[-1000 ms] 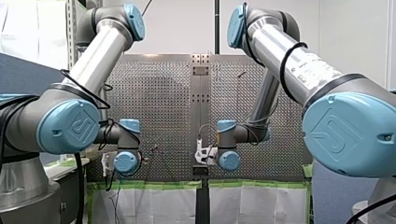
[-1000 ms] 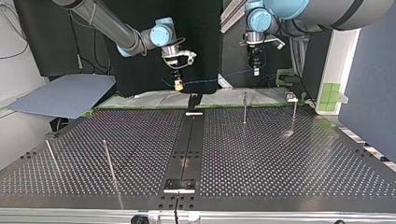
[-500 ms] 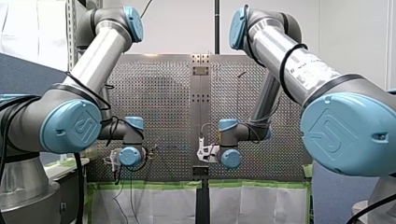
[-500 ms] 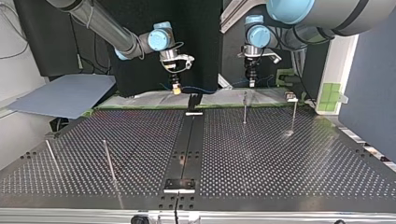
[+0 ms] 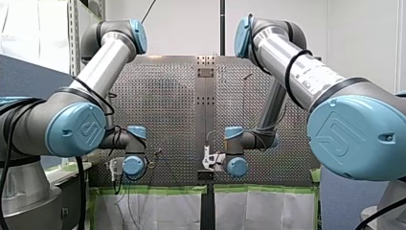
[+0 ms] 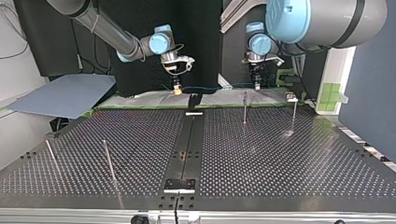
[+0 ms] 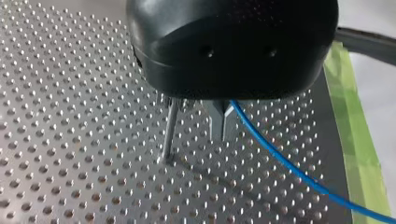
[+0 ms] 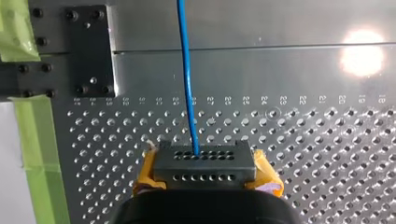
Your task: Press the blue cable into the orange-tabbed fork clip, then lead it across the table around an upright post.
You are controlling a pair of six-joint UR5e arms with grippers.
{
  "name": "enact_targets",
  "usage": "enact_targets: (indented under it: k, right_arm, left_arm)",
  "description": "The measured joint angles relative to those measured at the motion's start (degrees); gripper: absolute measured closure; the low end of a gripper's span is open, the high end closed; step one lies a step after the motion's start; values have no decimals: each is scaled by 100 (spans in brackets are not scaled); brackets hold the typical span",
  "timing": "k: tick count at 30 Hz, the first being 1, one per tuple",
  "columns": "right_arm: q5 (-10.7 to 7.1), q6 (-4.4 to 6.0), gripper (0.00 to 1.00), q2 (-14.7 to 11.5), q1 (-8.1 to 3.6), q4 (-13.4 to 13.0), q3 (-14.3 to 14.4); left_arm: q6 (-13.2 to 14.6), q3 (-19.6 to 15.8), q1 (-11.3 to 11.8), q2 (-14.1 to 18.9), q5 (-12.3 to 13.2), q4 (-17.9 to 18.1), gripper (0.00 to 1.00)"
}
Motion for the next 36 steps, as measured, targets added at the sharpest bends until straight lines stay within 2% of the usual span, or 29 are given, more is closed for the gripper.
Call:
enact_targets:
  k: [8,14,22,29,36]
  right_arm:
    - [-47,-25,99,89,22,90,-224]
    - [-50,-68,99,199,-7,152,-321]
    - [-58,-78,99,216,-57,185,-424]
    - [-66,-84,99,228,-103,195,-484]
    - [-67,-83,99,241,-150,187,-495]
  left_arm:
    - [-7,166,142,-13,131,-15,100]
    - [-8,350,207,-16,194,-167,100]
    - [-15,594,291,-21,235,-389,100]
    - [-17,648,333,-38,266,-449,100]
    - [-17,658,353,-248,365,-419,100]
